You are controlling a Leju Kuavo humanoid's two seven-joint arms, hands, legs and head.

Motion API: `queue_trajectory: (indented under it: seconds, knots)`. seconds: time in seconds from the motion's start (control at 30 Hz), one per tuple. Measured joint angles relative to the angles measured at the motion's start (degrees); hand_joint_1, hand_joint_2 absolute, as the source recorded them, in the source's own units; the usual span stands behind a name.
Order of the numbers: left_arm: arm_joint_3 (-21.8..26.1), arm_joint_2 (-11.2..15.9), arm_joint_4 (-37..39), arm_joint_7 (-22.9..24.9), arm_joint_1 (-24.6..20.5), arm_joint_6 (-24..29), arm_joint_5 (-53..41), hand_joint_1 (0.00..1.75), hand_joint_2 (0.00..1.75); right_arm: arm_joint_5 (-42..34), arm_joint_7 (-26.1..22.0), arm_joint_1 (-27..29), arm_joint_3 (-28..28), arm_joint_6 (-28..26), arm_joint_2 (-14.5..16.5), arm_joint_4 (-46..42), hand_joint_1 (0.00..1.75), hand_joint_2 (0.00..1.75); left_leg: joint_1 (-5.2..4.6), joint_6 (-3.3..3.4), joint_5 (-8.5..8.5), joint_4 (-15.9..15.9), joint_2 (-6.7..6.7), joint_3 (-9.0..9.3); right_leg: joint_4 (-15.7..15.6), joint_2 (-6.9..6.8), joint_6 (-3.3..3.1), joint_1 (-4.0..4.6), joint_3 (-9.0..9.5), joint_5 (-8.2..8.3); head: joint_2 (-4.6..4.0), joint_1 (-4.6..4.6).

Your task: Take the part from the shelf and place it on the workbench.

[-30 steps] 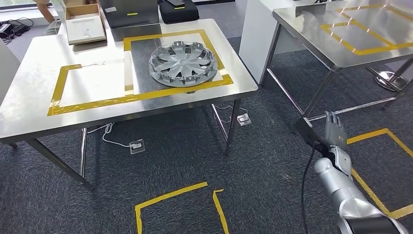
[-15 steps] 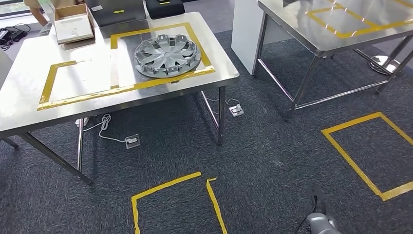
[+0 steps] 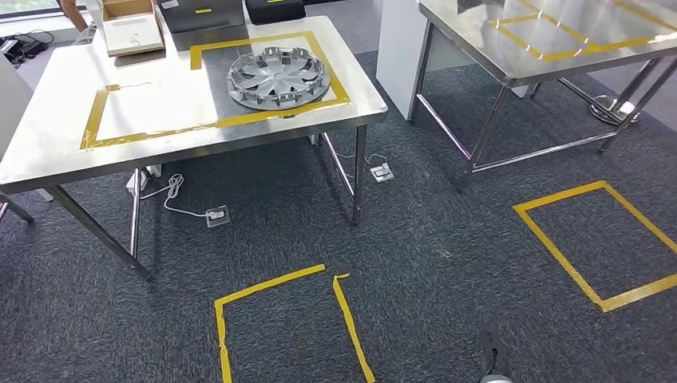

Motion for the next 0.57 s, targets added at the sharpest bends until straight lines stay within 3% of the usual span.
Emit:
queue_trajectory:
  seconds: [0.03, 0.07, 0.1, 0.13, 0.17, 0.23, 0.27, 0.33, 0.47, 0.57]
  knots:
    - [-0.01, -0.02, 0.0, -0.5, -0.05, -0.21, -0.16, 0.0, 0.0, 0.28, 0.0, -0.05, 0.0, 0.21, 0.09, 0.01, 0.0, 1.75, -0.02, -0.04, 0.7, 0.2, 0.08, -1.05, 3.23, 0.01, 0.08, 0.03, -0.19, -1.35, 0.0, 0.01]
    - [-0.02, -0.07, 0.0, -0.9, -0.13, -0.38, -0.27, 0.0, 0.0, 0.58, 0.0, -0.08, 0.0, 0.38, 0.19, 0.01, 0.0, 1.75, -0.03, -0.08, 1.39, 0.47, 0.15, -2.13, 5.29, 0.01, 0.13, 0.05, 0.21, -1.24, 0.0, 0.02]
    - [-0.03, -0.12, 0.0, -1.18, -0.22, -0.55, -0.35, 0.0, 0.0, 0.85, -0.01, -0.09, 0.0, 0.54, 0.28, 0.02, 0.0, 1.75, -0.01, -0.18, 2.02, 0.83, 0.21, -3.22, 5.67, 0.0, 0.13, 0.06, 1.39, 0.04, 0.0, 0.04]
    - [-0.04, -0.16, 0.0, -1.36, -0.33, -0.69, -0.39, 0.0, 0.44, 1.1, -0.07, -0.13, 0.0, 0.73, 0.33, 0.02, 0.0, 1.75, 0.01, -0.33, 2.54, 1.25, 0.23, -4.28, 4.01, -0.01, 0.1, 0.06, 3.58, 1.66, 0.0, 0.09]
    - [-0.04, -0.2, 0.0, -1.64, -0.47, -0.92, -0.43, 0.0, 0.87, 1.32, -0.23, -0.26, 0.0, 0.94, 0.36, 0.02, 0.0, 1.75, 0.03, -0.54, 2.99, 1.73, 0.26, -5.24, 0.49, -0.02, -0.02, 0.07, 6.53, 2.14, 0.0, 0.14]
    - [-0.04, -0.21, -0.01, -2.55, -0.75, -1.71, -0.42, 0.0, 1.75, 1.77, -0.87, -0.6, 0.01, 1.44, 0.38, 0.01, 0.0, 1.75, -0.06, -1.14, 3.64, 2.52, 0.34, -6.48, -7.21, -0.04, -0.62, 0.38, 11.89, 0.73, 0.0, 0.31]
    - [-0.04, -0.2, -0.02, -2.97, -0.85, -2.09, -0.41, 0.0, 1.75, 2.01, -1.26, -0.72, 0.01, 1.69, 0.4, 0.02, 0.0, 1.75, -0.07, -1.49, 3.97, 2.67, 0.4, -6.65, -9.51, -0.06, -1.02, 0.59, 13.18, -0.39, 0.0, 0.34]
    - [-0.08, -0.18, -0.03, -3.02, -0.94, -2.49, -0.36, 0.0, 1.75, 2.55, -1.86, -0.71, 0.06, 2.19, 0.45, 0.03, 0.0, 1.75, -0.03, -2.02, 4.52, 2.27, 0.49, -6.65, -10.49, -0.13, -1.69, 0.83, 13.32, -0.32, 0.0, 0.34]
    - [-2.25, 0.2, -0.45, -2.32, 0.03, -2.54, 1.76, 0.0, 1.75, 2.11, -2.8, -0.28, 1.97, 2.53, 0.64, 0.01, 0.0, 1.75, -0.12, -1.55, 2.38, 1.69, 0.41, -7.18, -10.99, -0.26, -2.07, 0.79, 12.66, 0.81, 0.0, 0.29]
    - [-4.51, 0.48, -0.93, -2.28, 0.77, -2.52, 4.74, 0.0, 1.75, 0.65, -3.52, 0.24, 3.97, 2.5, 0.79, 0.0, 0.0, 1.75, -0.13, -1.46, 2.46, 1.42, 0.32, -7.21, -10.98, -0.33, -2.6, 0.86, 12.43, 1.36, 0.0, 0.29]
